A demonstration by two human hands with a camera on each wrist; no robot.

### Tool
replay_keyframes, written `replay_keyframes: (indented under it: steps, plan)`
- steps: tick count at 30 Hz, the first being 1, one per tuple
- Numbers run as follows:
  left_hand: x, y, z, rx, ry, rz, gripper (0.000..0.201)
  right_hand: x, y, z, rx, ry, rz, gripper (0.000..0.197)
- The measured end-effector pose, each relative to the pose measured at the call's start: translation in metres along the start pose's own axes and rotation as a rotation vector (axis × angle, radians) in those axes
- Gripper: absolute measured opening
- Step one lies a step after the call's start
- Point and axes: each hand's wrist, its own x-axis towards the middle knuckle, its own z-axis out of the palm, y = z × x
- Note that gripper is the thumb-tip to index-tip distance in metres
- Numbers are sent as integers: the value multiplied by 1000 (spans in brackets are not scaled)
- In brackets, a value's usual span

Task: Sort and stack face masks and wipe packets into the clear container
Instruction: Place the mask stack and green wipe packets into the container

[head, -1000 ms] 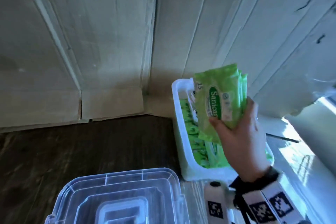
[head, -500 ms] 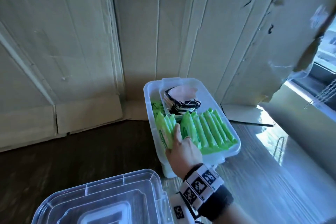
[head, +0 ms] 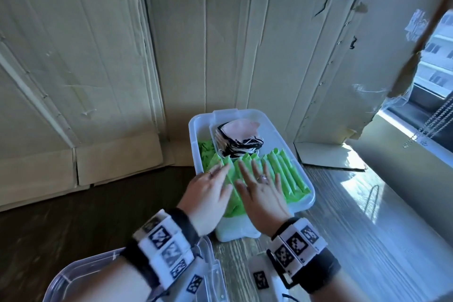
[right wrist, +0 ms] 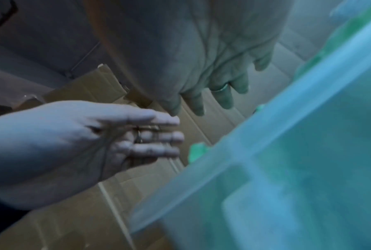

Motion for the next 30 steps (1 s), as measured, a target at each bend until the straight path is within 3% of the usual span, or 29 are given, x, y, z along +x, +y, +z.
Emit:
replay_keyframes:
  steps: [2,4,6,8,11,15,20,24,27,30]
  plan:
    - [13,9,12,173,-159,-104,57,1,14,-1,-71,20,60,57]
    - [20,7,21,273,-311,-200,58,3,24,4,-149,-60,67,58]
    - [23,0,27,359,-368,-192,56,4,27,8,-203,-122,26,55]
    - [23,0,31,416,-376,-148,57,6,28,7,-211,-174,-11,53]
    - [22,-2,31,461,-441,-128,60,8,36,1,-128,-136,-37,52]
    - [16,-4,26,499,-485,-60,60,9,47,2,-106,5,106,59]
    - [16,-7,20,474,-567,-25,61,21,51,-4,-177,-132,107,64]
    - [14,-11,24,446,-521,0,67,24,59,-4,-160,-45,146,73]
    - [10,-10,28,447,-458,-21,72,23,62,0,-194,-76,162,75]
    - [11,-9,28,450,-485,-38,72,23,64,-2,-133,-62,160,75]
